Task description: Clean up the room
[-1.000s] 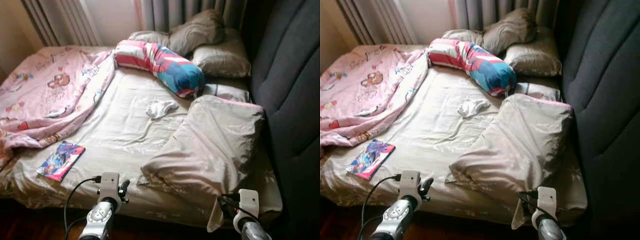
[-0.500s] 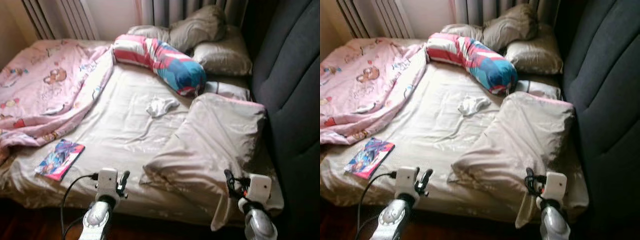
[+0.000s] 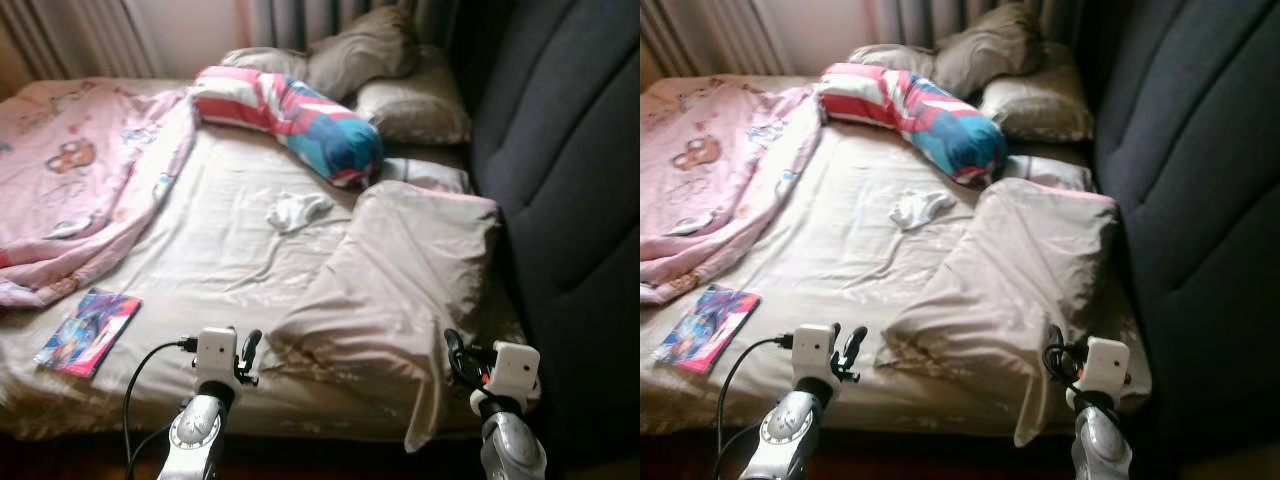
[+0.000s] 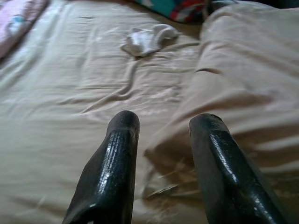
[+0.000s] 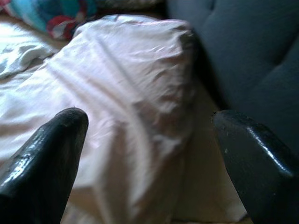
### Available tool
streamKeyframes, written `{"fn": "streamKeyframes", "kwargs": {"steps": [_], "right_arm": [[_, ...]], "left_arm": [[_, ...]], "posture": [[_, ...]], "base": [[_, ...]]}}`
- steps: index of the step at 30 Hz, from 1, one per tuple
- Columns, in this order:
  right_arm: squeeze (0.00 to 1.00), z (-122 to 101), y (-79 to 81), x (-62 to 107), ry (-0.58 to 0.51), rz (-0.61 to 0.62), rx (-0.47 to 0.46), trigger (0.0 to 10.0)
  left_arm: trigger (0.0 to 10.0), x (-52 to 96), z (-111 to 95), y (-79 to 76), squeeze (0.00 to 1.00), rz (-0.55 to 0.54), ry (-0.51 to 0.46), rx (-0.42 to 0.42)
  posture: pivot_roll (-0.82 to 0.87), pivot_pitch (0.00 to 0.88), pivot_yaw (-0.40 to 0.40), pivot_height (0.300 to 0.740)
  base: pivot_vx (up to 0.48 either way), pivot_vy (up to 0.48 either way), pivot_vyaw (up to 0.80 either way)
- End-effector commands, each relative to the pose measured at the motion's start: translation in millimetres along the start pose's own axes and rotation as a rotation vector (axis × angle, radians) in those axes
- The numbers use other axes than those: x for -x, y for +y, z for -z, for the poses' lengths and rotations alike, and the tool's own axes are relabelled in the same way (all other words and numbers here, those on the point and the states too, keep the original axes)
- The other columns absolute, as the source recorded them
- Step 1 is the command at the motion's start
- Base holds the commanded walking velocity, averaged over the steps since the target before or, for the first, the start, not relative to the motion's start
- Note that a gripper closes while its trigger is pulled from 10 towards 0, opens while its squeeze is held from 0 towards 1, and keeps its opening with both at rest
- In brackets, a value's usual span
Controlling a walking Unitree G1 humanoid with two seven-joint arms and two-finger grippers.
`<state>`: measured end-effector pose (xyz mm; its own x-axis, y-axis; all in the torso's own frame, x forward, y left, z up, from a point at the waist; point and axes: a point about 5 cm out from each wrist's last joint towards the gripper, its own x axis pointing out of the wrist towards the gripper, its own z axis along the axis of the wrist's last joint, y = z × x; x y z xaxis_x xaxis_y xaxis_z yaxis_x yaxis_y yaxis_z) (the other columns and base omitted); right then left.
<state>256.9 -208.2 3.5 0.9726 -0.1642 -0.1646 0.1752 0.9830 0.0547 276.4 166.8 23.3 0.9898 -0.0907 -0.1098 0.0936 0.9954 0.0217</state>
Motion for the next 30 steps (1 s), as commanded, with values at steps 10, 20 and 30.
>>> {"fn": "streamKeyframes", "kwargs": {"steps": [10,20,30], "right_arm": [[0.00,0,4.6,-3.4,0.031,-0.002,-0.004,10.0],[0.00,0,7.9,-5.8,0.052,-0.018,0.007,10.0],[0.00,8,17.2,-3.8,0.111,-0.106,0.013,10.0]], "left_arm": [[10.0,1.3,2,-0.6,0.00,0.010,0.027,0.004],[10.0,2.9,4,1.3,0.00,0.009,0.037,-0.004],[10.0,-0.3,1,2.1,0.00,0.011,0.035,-0.011]], "posture": [[-0.09,0.142,0.004,0.704],[-0.09,0.131,0.004,0.704],[-0.09,0.116,0.012,0.704]], "base": [[0.285,0.000,0.00],[0.084,0.000,0.00],[0.000,0.000,0.00]]}}
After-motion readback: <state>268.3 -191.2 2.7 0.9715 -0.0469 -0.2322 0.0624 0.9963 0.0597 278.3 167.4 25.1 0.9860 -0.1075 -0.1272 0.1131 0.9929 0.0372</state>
